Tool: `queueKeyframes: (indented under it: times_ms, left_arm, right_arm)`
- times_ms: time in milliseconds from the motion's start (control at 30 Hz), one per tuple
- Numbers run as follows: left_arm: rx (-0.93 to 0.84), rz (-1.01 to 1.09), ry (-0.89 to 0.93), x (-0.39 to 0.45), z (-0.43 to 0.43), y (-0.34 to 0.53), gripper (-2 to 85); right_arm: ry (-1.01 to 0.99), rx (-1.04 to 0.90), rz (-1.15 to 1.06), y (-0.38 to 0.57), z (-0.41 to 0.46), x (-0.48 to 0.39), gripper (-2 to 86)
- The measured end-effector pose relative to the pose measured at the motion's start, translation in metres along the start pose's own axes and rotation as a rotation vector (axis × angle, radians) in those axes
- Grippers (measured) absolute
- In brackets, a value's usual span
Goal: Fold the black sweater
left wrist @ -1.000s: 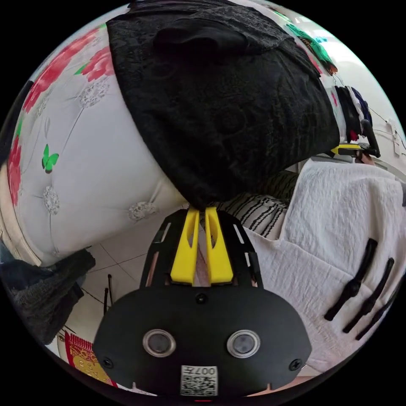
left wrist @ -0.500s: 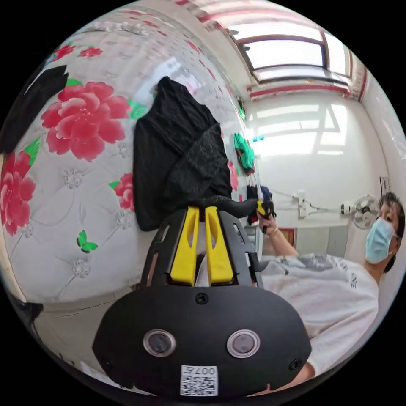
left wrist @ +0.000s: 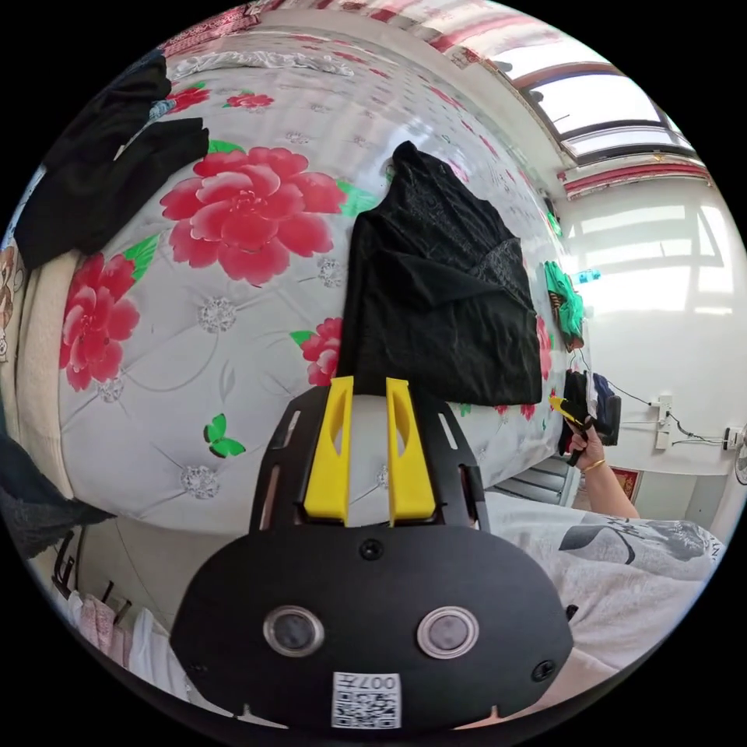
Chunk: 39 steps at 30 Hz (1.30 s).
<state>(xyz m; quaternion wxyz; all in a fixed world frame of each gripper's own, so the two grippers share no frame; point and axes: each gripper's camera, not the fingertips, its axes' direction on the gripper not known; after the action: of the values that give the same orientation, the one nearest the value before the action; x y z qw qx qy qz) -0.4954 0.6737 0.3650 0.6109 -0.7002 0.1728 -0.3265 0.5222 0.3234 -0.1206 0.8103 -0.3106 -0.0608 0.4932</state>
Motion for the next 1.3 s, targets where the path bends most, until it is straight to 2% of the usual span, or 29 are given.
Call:
queueKeyframes:
  times_ms: [200, 300, 433, 600, 800, 900, 1000, 1067, 1200, 1267, 1300]
  left_arm:
    - [-0.074, 0.070, -0.080, 0.026, 0.031, -0.020, 8.3]
    - [-0.098, 0.077, -0.190, 0.034, 0.038, -0.023, 2.9]
    - [-0.110, 0.061, -0.134, 0.033, 0.032, -0.020, -0.4]
    - [-0.063, 0.065, -0.072, 0.030, 0.010, 0.008, -0.8]
    - [-0.140, 0.064, -0.048, 0.039, 0.027, 0.067, -0.1]
    - [-0.105, 0.021, -0.067, 0.040, 0.019, 0.084, 2.2]
    - [-0.057, 0.120, -0.161, 0.057, 0.003, 0.079, 4.9]
    - [-0.060, 0.224, -0.198, 0.074, 0.001, 0.067, 5.1]
    - [-0.138, 0.407, -0.175, 0.110, 0.026, 0.030, 3.9]
    - [-0.196, 0.451, -0.158, 0.120, 0.046, 0.015, 2.5]
    - [-0.236, 0.469, -0.148, 0.124, 0.059, 0.006, 1.3]
  right_arm:
    - [0.131, -0.031, -0.060, -0.015, 0.027, -0.034, 8.8]
    - [0.246, -0.064, -0.078, -0.021, 0.044, -0.059, 7.7]
    - [0.318, -0.135, -0.132, -0.023, 0.055, -0.087, 2.1]
    - [0.299, -0.082, -0.191, -0.007, 0.030, -0.101, 0.2]
    - [0.255, -0.159, -0.099, 0.032, 0.024, -0.085, 0.0]
    - [0.327, -0.131, -0.024, 0.045, 0.016, -0.082, 0.3]
    - [0.365, -0.046, -0.053, 0.043, 0.001, -0.102, 1.2]
    - [0.394, -0.042, -0.149, 0.030, 0.006, -0.129, 1.6]
    - [0.401, -0.151, -0.293, 0.008, 0.044, -0.167, 1.6]
    - [0.437, -0.310, -0.336, 0.004, 0.083, -0.178, 1.3]
    - [0.455, -0.256, -0.344, 0.003, 0.082, -0.183, 1.2]
